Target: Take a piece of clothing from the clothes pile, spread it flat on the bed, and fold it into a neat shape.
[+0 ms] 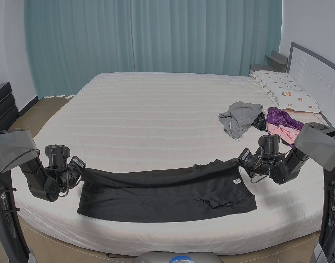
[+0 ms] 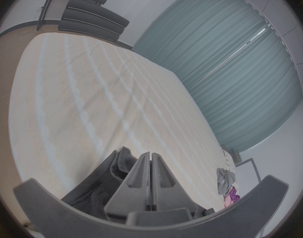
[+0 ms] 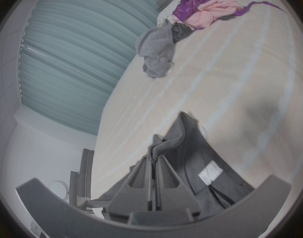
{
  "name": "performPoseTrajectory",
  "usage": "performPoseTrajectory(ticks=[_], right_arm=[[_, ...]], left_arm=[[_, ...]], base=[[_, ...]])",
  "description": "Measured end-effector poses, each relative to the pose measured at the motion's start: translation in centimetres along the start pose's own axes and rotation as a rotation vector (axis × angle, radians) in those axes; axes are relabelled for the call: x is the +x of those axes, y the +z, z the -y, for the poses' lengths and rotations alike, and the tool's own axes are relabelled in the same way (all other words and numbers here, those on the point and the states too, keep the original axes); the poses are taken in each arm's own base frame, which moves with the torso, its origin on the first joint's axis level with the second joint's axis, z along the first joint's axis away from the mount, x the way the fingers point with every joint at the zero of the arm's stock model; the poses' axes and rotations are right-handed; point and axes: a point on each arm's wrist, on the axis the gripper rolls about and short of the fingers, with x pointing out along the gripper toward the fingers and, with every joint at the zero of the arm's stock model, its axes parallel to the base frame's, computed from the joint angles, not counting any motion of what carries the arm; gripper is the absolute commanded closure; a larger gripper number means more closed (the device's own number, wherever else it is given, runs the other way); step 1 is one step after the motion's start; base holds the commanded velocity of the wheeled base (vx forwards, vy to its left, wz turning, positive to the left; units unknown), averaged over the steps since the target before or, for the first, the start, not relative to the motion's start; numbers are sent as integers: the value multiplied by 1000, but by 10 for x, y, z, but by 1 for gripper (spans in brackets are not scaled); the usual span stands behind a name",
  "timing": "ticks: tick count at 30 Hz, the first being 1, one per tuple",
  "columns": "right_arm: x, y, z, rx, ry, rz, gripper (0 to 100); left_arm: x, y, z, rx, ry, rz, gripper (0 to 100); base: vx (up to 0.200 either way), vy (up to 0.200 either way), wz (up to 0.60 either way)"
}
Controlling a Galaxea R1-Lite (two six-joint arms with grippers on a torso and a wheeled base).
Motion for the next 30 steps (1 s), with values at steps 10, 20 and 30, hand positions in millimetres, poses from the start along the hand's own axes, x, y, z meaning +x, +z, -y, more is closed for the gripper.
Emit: performPoseTrajectory(ticks=[10, 20, 30], right_arm=[[6, 23, -28, -15, 74, 120, 100], [18, 36, -35, -22, 97, 198, 100], [31, 31, -30, -33, 90, 197, 100]], left_arm=[[12, 18, 26, -29, -105, 74, 100], [31, 22, 31, -36, -164, 117, 100], [32, 33, 25, -54, -195, 164, 100]], base=[[0, 0, 0], [0, 0, 0], [0, 0, 0]])
